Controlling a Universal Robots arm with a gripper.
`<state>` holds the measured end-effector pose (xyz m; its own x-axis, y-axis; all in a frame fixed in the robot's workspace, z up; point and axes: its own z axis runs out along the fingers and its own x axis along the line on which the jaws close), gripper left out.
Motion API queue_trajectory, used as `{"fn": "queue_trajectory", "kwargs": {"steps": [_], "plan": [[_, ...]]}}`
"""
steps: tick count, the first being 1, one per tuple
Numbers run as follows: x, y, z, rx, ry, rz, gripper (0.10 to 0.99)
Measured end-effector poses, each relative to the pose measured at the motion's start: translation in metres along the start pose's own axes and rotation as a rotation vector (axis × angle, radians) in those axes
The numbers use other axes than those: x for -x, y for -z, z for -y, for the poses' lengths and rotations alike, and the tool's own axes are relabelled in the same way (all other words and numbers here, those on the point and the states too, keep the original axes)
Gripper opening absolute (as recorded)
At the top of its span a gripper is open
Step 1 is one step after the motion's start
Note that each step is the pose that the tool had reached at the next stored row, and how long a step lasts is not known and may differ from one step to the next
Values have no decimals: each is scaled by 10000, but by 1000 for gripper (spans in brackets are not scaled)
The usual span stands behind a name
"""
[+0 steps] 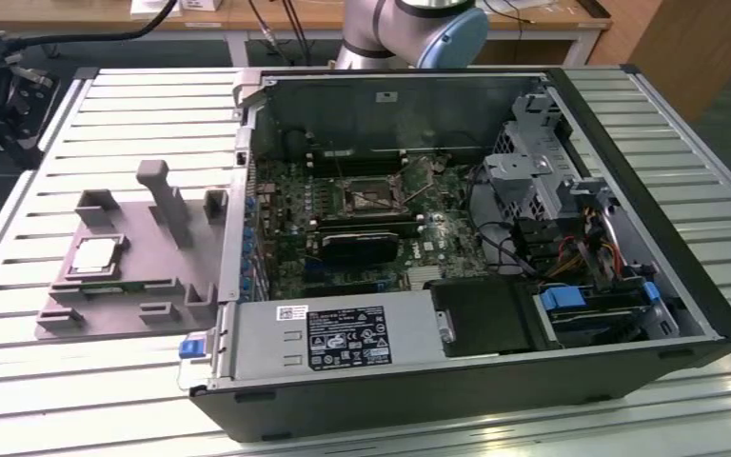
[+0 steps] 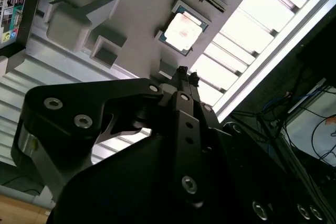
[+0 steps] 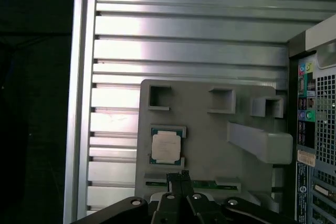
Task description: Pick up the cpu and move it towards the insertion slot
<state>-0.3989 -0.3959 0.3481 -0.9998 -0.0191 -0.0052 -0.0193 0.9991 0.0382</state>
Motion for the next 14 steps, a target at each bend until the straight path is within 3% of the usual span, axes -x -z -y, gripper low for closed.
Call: {"fn": "queue_trajectory", "kwargs": {"steps": [14], "plan": [[-53,-255,9,-3,2,33,102]]}}
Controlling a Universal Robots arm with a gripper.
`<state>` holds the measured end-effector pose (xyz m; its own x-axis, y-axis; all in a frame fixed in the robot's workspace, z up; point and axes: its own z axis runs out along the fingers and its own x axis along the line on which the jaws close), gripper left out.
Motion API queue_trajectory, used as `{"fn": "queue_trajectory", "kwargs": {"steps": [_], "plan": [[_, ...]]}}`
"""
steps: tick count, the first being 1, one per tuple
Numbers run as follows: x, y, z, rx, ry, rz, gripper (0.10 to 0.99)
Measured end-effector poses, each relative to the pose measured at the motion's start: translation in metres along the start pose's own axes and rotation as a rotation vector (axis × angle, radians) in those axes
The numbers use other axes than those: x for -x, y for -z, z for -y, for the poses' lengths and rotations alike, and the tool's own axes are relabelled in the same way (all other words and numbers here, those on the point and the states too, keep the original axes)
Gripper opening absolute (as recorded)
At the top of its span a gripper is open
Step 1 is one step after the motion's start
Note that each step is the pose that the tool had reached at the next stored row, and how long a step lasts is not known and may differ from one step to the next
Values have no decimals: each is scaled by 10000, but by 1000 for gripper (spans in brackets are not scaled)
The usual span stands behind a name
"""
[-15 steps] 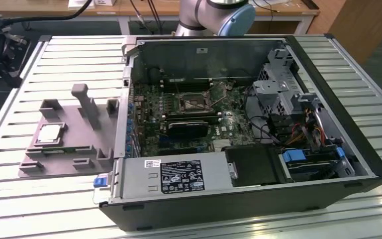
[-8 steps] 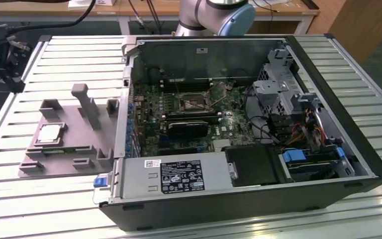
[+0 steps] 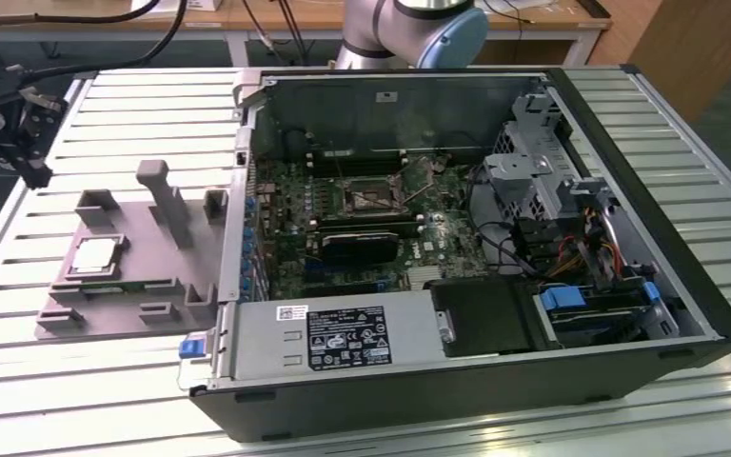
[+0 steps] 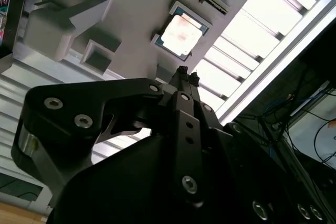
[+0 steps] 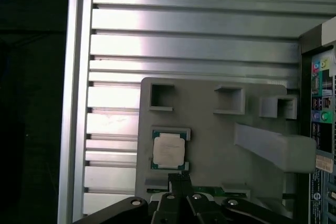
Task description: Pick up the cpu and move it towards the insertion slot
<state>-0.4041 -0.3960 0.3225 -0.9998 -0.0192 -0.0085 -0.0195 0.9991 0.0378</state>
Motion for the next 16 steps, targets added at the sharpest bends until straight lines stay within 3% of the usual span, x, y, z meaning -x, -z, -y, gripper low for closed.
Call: {"fn": "queue_trajectory", "kwargs": {"steps": [16], "plan": [[-21,-290,32,0,-1,2,102]]}}
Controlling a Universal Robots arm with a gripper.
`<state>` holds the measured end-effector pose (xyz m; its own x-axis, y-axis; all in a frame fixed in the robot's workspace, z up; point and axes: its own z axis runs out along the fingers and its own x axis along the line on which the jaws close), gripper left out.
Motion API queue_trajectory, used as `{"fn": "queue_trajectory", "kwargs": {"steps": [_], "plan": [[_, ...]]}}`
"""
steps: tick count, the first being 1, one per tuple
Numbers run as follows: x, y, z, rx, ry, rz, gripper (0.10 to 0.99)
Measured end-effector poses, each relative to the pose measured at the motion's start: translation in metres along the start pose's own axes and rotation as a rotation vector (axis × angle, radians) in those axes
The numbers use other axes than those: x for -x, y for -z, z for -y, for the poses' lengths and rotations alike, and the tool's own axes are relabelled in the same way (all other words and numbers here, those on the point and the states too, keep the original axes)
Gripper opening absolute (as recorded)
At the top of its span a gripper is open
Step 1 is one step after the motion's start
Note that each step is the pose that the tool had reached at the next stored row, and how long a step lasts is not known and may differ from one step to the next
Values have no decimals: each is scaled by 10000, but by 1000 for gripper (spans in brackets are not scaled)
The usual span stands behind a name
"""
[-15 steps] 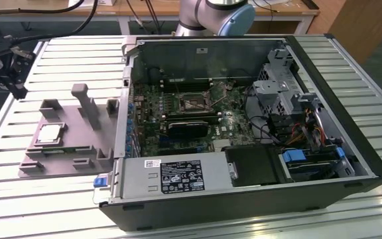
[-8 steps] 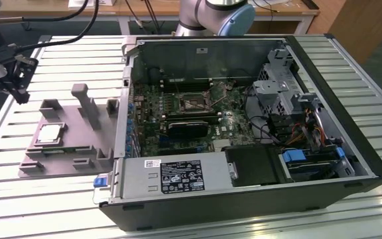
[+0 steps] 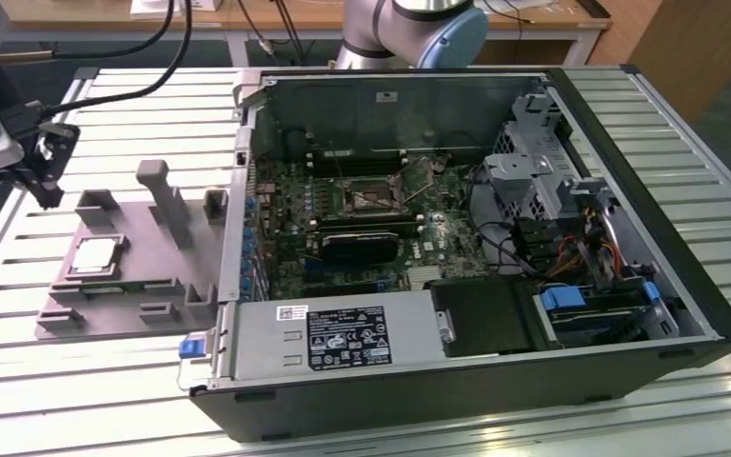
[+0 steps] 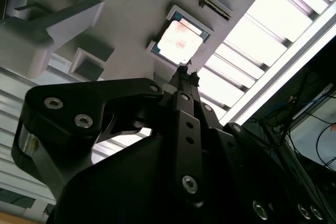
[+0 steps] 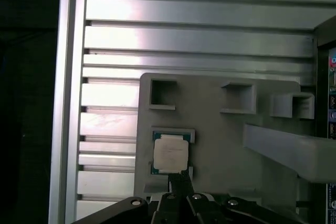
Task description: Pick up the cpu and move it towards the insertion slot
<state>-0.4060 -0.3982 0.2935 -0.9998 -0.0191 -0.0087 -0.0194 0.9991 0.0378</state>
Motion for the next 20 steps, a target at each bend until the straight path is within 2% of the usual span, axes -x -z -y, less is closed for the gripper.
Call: {"fn": "queue_trajectory", "kwargs": {"steps": [20], "plan": [[-4,-363,41,0,0,-1,102]]}}
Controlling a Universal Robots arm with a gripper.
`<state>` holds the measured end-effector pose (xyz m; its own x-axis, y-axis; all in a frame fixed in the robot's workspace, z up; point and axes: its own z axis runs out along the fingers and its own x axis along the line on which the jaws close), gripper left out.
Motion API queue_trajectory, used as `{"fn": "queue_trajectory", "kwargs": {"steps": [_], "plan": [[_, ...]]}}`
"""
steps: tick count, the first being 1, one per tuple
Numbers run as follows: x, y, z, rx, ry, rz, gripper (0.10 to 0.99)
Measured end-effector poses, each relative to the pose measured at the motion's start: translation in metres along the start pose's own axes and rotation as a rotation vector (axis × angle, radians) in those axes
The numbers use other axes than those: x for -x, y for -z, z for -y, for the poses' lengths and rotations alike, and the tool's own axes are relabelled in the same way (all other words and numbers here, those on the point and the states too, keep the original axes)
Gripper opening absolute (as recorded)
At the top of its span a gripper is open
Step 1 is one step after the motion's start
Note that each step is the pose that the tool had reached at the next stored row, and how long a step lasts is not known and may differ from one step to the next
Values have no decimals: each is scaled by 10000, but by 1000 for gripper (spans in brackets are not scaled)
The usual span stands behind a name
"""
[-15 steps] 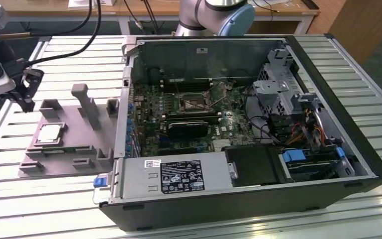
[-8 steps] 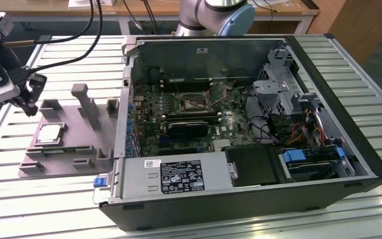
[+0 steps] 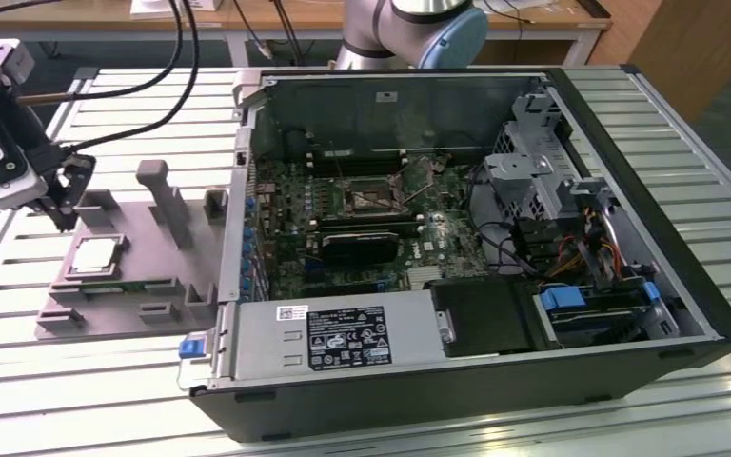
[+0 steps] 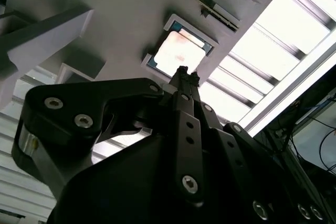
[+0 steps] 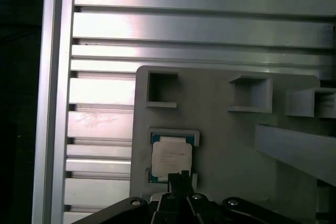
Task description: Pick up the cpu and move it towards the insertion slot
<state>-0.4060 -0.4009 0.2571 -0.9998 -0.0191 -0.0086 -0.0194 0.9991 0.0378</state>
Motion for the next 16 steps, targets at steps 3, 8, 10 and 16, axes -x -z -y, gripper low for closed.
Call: {"fn": "queue_trajectory", "kwargs": {"steps": [3,8,10,16], "plan": [[-1,-54,7,0,0,0,102],[0,-144,19,0,0,0,102],[0,-180,25,0,0,-1,102],[-1,-289,39,0,0,0,102]]}}
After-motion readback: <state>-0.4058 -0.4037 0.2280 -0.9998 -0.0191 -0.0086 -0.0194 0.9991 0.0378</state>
